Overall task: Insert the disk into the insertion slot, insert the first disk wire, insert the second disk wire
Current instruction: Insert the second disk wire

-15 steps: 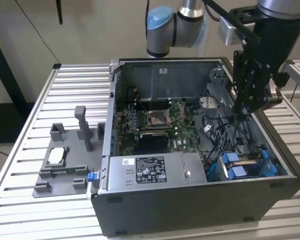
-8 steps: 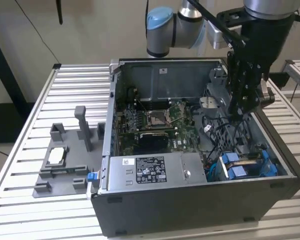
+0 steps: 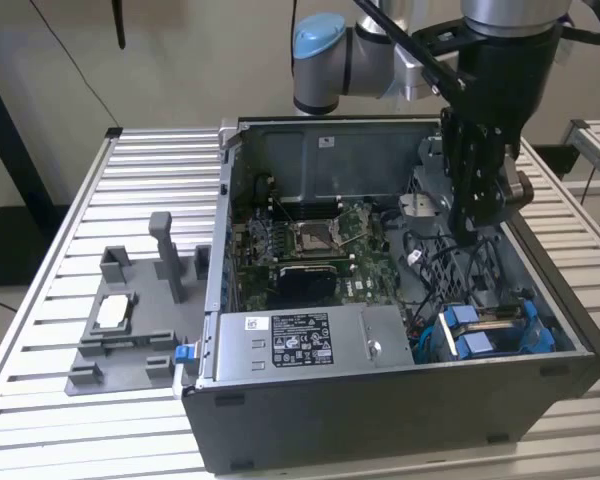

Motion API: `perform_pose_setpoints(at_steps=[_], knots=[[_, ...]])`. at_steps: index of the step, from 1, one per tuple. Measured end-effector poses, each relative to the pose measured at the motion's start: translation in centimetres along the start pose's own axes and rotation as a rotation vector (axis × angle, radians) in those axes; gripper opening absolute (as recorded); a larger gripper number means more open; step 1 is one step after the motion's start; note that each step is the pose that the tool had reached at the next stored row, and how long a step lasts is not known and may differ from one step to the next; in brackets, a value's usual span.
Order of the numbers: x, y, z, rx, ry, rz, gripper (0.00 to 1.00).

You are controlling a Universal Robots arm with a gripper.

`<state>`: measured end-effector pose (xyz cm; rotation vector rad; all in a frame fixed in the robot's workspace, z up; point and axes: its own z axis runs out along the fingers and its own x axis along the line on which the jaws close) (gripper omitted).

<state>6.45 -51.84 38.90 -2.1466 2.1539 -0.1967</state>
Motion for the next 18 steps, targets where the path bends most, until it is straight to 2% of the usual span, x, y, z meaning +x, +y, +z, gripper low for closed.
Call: perform_pose_setpoints(at_steps=[3,5,7,9,10,14,18], knots=[[-0.45,0.62,0.23,0.0145,0.0013,-0.001,0.27],[-0.48,0.89,0.32,0.0286,0.001,-0.003,0.27],[-0.48,1.01,0.31,0.0417,0.0032,-0.005,0.27],[-0.48,1.06,0.31,0.0598,0.0059,-0.007,0.27],[-0.48,1.11,0.33,0.0639,0.0086,-0.008,0.27],[-0.5,1.34,0.39,0.0653,0.0162,-0.017,0.27],[-0.5,1.63,0.44,0.0679,0.016,-0.021,0.27]])
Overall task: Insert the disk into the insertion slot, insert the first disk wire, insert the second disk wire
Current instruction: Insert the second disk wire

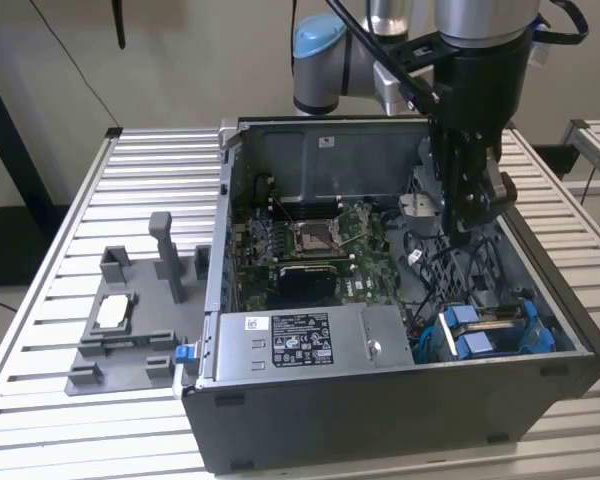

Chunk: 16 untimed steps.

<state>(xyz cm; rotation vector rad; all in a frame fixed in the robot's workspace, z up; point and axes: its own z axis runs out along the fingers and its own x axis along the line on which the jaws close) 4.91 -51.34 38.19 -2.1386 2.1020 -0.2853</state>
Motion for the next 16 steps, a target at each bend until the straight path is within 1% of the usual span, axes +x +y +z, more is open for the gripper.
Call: perform_pose_setpoints(at_steps=[3,4,6,11,13,14,15,16], knots=[[0.0,0.21,0.04,0.0003,-0.0005,-0.002,0.25],[-0.01,0.22,0.06,0.0006,-0.0002,-0.002,0.18],[-0.01,0.23,0.11,0.0009,0.002,-0.003,0.18],[-0.01,0.26,0.2,0.001,0.003,-0.004,0.18],[-0.01,0.26,0.2,0.0009,0.0118,-0.006,0.18],[-0.04,0.27,0.2,0.0008,0.0178,-0.007,0.18],[-0.12,0.27,0.2,0.0007,0.0263,-0.009,0.2],[-0.21,0.26,0.2,0.0004,0.0393,-0.012,0.2]])
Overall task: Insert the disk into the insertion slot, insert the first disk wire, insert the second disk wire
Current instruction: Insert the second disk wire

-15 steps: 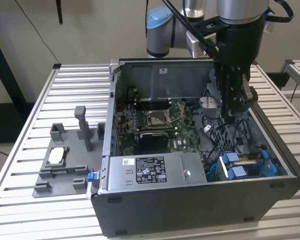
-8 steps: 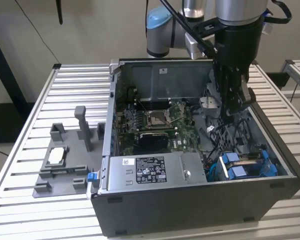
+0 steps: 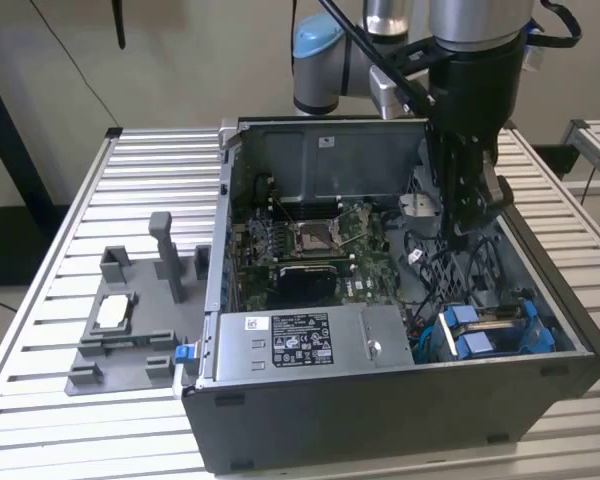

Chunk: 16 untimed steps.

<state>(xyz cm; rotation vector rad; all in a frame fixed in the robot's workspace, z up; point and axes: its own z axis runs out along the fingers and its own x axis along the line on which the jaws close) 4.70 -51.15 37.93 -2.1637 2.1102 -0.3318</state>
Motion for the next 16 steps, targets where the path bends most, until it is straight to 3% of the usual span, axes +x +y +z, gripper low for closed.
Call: perform_pose_setpoints(at_steps=[1,2,5,16], knots=[[-0.12,-0.01,0.0,-0.0002,0.0119,-0.003,0.2],[-0.27,-0.01,0.0,-0.0003,0.0219,-0.005,0.26],[-0.62,-0.01,0.04,-0.0006,0.0343,-0.008,0.26],[-1.11,-0.08,0.04,0.0005,0.0347,-0.011,0.26]])
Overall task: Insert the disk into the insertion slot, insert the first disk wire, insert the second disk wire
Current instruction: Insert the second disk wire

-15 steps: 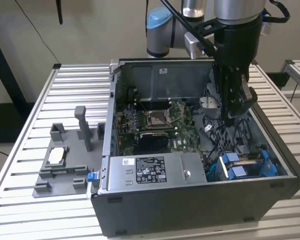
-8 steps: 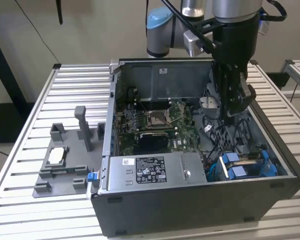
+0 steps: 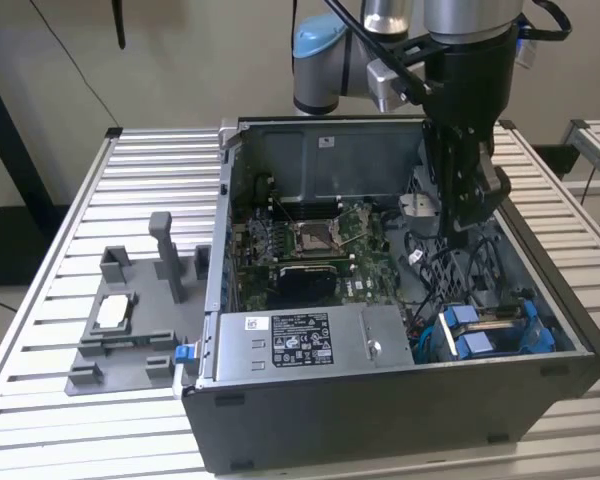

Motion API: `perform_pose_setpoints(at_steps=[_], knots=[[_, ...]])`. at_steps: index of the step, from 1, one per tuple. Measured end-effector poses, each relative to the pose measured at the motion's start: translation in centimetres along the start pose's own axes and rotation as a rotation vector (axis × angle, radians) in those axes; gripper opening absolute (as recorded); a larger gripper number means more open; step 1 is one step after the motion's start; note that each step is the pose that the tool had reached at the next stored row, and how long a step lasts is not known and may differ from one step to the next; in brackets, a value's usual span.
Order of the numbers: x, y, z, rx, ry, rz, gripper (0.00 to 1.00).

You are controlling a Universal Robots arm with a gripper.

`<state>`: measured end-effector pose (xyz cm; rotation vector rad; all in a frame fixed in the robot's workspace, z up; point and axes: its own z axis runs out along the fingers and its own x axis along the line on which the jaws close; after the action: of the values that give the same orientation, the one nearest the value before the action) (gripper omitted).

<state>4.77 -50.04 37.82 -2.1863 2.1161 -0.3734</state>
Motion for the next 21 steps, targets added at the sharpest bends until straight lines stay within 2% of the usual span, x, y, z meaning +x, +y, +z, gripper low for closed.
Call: perform_pose_setpoints(at_steps=[6,9,10,15,17,21], knots=[[-0.07,-0.04,0.01,0.0059,-0.0009,-0.004,0.26],[-0.08,-0.03,0.03,0.006,-0.0009,-0.004,0.24],[-0.08,-0.03,0.03,0.006,-0.0008,-0.004,0.17],[-0.04,-0.01,0.11,0.0061,-0.0009,-0.004,0.17],[0.21,-0.04,0.22,0.0059,-0.0033,-0.004,0.16],[1.12,-0.35,0.57,0.0047,-0.0137,-0.001,0.16]])
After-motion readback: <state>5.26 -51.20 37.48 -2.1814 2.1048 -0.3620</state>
